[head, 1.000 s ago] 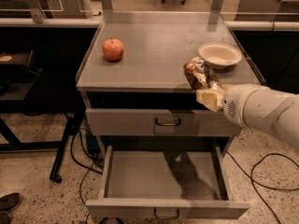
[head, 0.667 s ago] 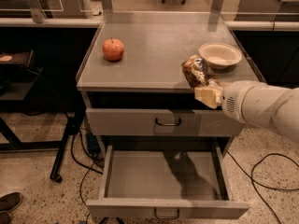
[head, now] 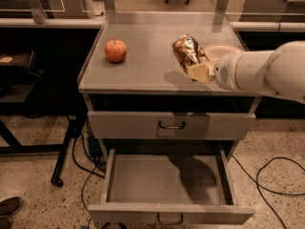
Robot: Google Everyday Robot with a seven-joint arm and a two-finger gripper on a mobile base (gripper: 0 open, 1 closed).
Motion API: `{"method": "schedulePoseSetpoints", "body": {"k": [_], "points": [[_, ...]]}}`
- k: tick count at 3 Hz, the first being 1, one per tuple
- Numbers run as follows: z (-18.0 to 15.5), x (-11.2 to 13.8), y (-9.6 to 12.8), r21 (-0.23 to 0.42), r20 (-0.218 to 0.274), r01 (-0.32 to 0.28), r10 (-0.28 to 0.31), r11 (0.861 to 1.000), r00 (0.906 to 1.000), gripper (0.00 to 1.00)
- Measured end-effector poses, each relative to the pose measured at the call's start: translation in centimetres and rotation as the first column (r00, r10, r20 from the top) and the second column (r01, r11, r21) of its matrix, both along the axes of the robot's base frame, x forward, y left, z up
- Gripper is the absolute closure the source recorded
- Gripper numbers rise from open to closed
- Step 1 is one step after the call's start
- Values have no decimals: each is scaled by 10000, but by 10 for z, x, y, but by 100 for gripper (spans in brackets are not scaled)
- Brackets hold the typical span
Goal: Pick orange can from middle drawer and place on counter
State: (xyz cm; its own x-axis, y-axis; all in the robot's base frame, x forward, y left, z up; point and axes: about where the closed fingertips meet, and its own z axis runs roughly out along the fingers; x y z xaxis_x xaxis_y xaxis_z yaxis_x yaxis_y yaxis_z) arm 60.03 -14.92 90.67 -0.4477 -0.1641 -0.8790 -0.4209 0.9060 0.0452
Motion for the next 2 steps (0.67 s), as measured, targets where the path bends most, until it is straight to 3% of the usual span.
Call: {"method": "schedulePoseSetpoints", "body": {"k": [2], "points": [[6, 0, 4, 4, 84, -50, 50, 10000, 10000, 100]]}}
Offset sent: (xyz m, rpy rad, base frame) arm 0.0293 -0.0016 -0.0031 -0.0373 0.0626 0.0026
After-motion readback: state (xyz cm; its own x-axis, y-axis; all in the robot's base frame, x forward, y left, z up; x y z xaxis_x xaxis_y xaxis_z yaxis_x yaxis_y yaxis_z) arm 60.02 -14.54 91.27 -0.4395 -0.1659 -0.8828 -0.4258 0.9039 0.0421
